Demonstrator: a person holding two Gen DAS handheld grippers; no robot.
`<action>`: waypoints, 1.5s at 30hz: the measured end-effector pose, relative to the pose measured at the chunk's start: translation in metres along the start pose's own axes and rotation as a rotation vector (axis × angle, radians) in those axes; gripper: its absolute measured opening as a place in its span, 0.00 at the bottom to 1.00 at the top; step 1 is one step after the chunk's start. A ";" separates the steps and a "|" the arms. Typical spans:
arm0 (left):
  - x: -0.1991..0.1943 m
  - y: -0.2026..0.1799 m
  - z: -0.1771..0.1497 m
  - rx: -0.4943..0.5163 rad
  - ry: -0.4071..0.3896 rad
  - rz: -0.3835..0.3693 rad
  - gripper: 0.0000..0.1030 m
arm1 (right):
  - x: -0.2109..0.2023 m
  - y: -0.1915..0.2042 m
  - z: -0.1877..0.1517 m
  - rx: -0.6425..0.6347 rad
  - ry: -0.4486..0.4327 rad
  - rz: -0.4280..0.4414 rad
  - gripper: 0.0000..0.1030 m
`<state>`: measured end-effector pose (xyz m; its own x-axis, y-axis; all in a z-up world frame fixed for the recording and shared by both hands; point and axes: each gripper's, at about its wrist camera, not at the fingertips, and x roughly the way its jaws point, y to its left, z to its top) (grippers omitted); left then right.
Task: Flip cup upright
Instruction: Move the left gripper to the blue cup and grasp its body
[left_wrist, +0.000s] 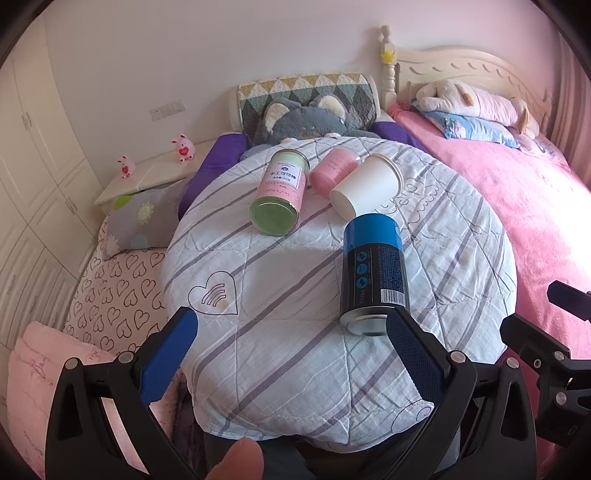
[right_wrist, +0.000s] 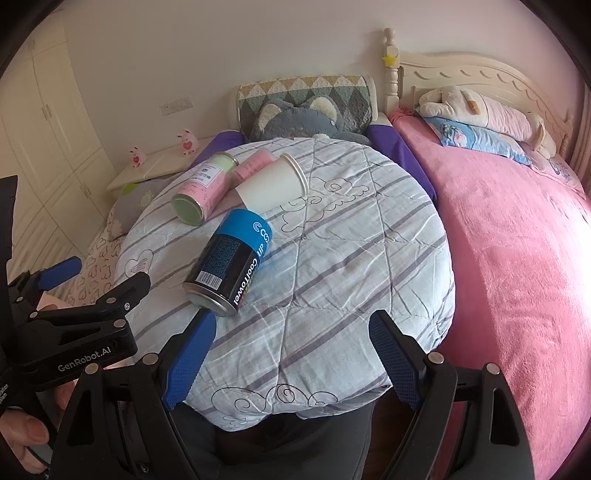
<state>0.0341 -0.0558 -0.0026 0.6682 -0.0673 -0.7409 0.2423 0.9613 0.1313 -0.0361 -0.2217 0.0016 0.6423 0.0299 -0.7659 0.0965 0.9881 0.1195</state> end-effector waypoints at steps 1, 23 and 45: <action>0.000 0.000 0.000 0.001 0.000 0.001 1.00 | 0.000 0.001 0.000 -0.003 0.000 0.001 0.83; 0.072 -0.041 0.044 0.073 0.117 -0.103 1.00 | 0.009 -0.027 0.009 0.047 -0.006 -0.062 0.83; 0.179 -0.074 0.075 0.125 0.425 -0.215 0.71 | 0.052 -0.051 0.037 0.085 0.059 -0.073 0.83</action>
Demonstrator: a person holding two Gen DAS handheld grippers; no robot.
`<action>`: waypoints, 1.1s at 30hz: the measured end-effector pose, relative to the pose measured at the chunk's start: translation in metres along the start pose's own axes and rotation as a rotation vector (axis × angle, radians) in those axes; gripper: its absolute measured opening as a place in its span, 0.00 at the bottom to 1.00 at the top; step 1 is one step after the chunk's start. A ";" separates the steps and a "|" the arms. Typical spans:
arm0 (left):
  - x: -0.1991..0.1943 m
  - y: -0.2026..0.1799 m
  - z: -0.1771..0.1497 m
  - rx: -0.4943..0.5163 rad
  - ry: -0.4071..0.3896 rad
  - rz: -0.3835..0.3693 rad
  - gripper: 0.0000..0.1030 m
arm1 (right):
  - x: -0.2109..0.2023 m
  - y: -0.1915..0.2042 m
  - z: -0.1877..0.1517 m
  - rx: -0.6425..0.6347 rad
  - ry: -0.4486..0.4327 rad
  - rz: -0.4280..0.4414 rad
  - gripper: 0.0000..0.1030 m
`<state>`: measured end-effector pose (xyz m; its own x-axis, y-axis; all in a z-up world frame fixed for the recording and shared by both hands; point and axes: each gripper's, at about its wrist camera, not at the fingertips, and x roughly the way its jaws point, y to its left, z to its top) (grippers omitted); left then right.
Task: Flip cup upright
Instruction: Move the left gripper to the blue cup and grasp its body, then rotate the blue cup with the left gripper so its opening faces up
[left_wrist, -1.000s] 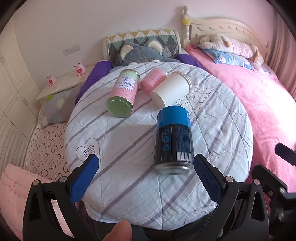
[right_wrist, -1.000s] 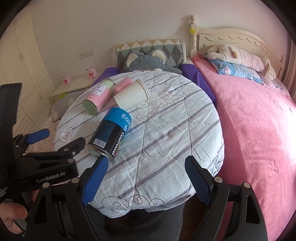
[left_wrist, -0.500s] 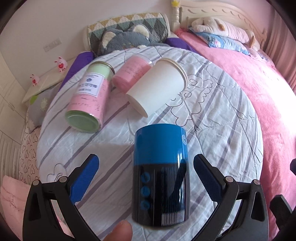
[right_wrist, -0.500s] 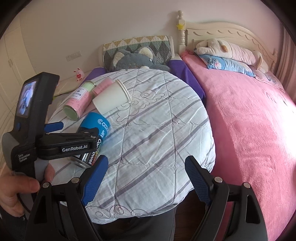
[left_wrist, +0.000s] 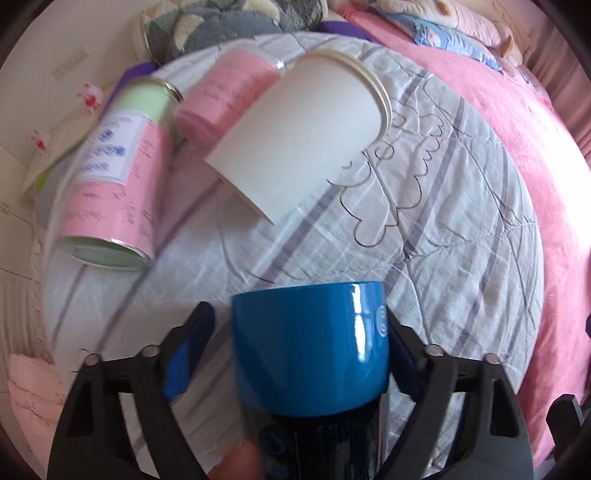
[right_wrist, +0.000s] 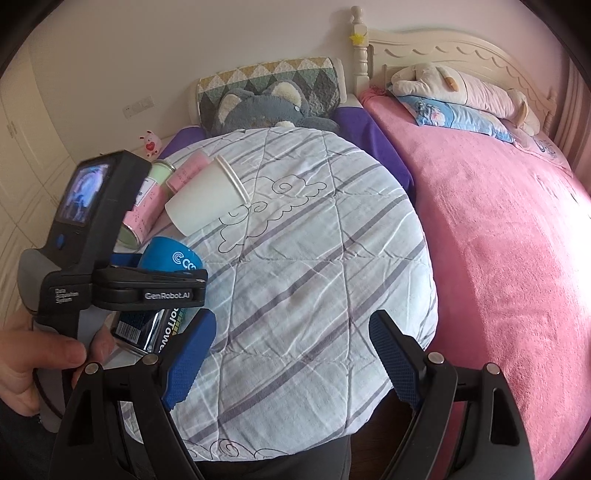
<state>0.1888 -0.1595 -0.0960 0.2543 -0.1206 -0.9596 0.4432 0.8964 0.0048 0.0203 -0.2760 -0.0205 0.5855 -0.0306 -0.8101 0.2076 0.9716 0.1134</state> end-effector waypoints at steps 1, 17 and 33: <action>0.002 0.001 0.001 -0.004 0.006 -0.016 0.69 | 0.000 0.000 0.001 0.000 0.000 0.000 0.83; -0.056 0.004 -0.023 -0.014 -0.156 -0.045 0.67 | -0.006 0.011 -0.004 -0.016 -0.003 0.006 0.83; -0.103 0.022 -0.059 -0.022 -0.380 -0.008 0.66 | -0.028 0.026 -0.016 -0.036 -0.042 0.021 0.83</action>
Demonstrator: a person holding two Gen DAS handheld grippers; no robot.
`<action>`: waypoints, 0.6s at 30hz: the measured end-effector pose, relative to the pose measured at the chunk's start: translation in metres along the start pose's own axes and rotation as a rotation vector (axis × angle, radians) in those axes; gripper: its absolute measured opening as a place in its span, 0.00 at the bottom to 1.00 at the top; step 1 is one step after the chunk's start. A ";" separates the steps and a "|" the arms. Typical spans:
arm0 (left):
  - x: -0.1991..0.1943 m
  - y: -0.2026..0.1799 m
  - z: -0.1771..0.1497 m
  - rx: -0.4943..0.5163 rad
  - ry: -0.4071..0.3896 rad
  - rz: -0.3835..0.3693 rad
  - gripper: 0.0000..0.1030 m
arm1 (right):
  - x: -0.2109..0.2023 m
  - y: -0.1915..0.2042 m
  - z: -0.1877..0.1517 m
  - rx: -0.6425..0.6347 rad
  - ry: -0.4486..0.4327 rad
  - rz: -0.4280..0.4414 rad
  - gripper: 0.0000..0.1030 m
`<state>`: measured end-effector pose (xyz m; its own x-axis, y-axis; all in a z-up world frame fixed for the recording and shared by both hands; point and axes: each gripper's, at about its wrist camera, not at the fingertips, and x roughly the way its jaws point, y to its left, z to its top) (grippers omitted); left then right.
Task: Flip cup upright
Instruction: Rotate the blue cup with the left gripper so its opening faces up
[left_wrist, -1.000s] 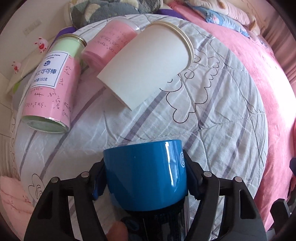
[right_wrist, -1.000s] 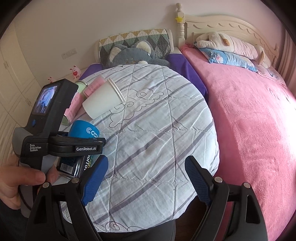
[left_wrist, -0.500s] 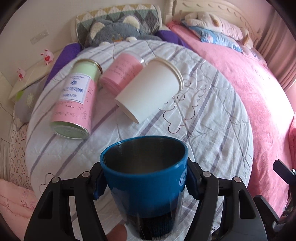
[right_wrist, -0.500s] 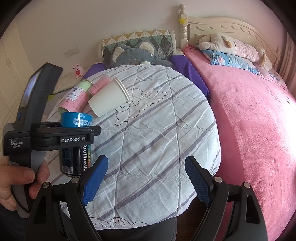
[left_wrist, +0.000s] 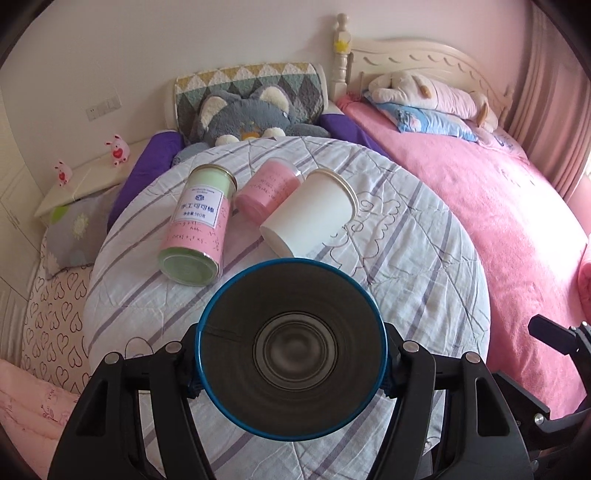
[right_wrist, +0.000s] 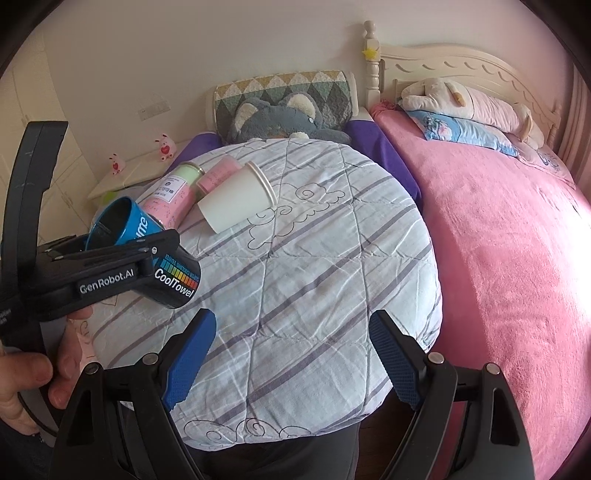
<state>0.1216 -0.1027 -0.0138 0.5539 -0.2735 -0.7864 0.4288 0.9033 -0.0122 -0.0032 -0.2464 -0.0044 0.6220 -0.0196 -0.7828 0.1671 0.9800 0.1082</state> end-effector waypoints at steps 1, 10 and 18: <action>0.001 0.000 -0.002 0.001 0.003 -0.002 0.66 | 0.000 0.001 -0.001 -0.003 0.001 0.002 0.83; 0.023 -0.005 -0.003 0.009 0.041 0.009 0.66 | -0.004 0.012 -0.007 -0.019 -0.007 0.007 0.83; 0.029 -0.007 -0.003 0.021 0.034 0.032 0.68 | -0.001 0.008 -0.006 -0.005 -0.007 0.003 0.84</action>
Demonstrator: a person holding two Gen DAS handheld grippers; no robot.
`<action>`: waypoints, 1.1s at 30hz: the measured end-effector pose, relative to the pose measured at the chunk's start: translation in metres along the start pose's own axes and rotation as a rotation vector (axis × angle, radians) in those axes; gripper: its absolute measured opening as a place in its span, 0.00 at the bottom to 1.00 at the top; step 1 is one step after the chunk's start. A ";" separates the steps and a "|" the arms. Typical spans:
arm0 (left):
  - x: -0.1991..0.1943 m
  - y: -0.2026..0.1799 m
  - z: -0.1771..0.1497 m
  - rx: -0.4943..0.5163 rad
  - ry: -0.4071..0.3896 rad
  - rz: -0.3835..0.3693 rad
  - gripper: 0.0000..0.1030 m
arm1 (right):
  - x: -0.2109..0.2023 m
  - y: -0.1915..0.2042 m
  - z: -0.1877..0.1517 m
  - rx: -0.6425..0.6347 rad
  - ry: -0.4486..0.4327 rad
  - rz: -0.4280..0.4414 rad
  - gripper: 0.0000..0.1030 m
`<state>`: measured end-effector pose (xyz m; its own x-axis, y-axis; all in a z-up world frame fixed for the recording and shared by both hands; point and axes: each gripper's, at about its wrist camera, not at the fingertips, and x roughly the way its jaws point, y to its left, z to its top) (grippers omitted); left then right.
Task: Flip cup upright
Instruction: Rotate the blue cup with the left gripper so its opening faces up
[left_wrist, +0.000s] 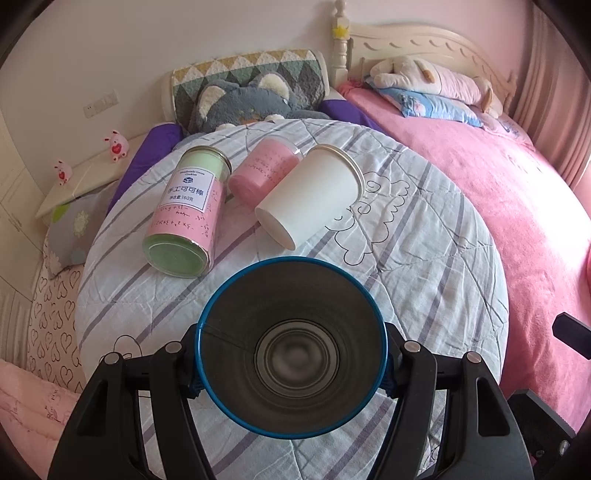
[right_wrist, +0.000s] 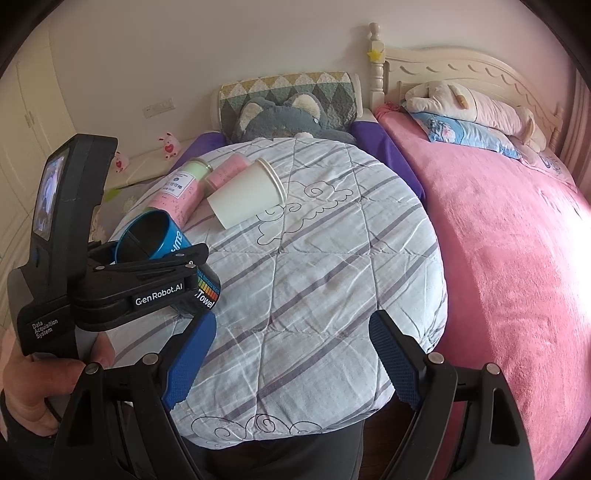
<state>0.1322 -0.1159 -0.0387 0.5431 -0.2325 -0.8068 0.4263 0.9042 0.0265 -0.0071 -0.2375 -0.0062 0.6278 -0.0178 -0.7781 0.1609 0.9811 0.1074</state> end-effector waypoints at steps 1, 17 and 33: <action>0.001 0.000 0.001 0.000 -0.001 0.004 0.68 | 0.000 0.000 0.000 0.000 0.000 0.000 0.83; -0.005 0.006 0.009 0.007 -0.024 0.048 0.84 | 0.001 0.004 0.001 -0.002 0.000 0.003 0.83; -0.038 0.013 0.017 -0.004 -0.085 0.052 0.92 | -0.010 0.005 0.003 0.000 -0.025 -0.004 0.84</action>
<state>0.1294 -0.1012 0.0022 0.6241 -0.2147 -0.7513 0.3930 0.9173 0.0643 -0.0102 -0.2326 0.0034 0.6458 -0.0265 -0.7631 0.1635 0.9810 0.1043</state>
